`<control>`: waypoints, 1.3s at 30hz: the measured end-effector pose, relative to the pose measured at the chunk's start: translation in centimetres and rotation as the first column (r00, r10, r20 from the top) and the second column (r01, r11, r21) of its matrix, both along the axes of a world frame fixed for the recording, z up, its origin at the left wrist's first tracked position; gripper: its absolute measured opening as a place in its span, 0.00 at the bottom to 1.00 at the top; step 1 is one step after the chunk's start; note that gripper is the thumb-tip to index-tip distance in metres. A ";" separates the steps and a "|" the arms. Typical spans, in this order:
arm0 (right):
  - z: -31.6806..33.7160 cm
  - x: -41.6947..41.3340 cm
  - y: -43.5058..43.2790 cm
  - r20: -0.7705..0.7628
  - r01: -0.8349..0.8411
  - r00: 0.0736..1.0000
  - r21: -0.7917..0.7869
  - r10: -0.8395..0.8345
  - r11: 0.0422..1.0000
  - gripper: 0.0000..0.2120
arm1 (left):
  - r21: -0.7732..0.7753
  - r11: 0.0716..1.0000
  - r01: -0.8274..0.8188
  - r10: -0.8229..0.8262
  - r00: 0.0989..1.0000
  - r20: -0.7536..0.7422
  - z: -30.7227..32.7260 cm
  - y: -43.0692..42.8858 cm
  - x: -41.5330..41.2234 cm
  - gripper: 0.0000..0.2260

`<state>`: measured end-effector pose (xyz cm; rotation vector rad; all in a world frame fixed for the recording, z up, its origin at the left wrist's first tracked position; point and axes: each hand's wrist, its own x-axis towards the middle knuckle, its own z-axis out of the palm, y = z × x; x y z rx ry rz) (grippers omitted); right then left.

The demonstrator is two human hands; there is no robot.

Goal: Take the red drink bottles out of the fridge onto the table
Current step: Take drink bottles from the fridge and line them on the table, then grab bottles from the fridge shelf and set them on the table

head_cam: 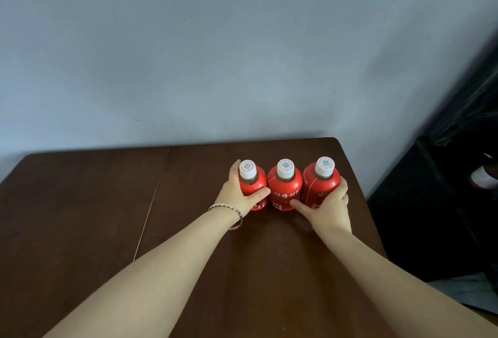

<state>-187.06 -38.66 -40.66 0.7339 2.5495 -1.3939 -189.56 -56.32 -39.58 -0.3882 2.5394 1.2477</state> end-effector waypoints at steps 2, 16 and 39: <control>0.7 0.1 0.6 0.175 -0.094 0.981 0.047 0.085 0.994 0.50 | -0.195 0.980 0.048 -0.017 0.987 0.158 0.9 0.1 0.9 0.43; 17.0 13.7 0.5 0.274 -0.406 0.906 0.351 0.322 0.844 0.10 | -0.530 0.560 0.637 -0.663 0.728 0.174 15.1 1.1 11.9 0.16; 37.9 87.2 14.2 -0.025 0.657 0.628 0.552 -0.777 0.514 0.06 | -0.753 -0.248 0.609 -0.817 -0.550 -0.175 35.5 33.0 73.3 0.14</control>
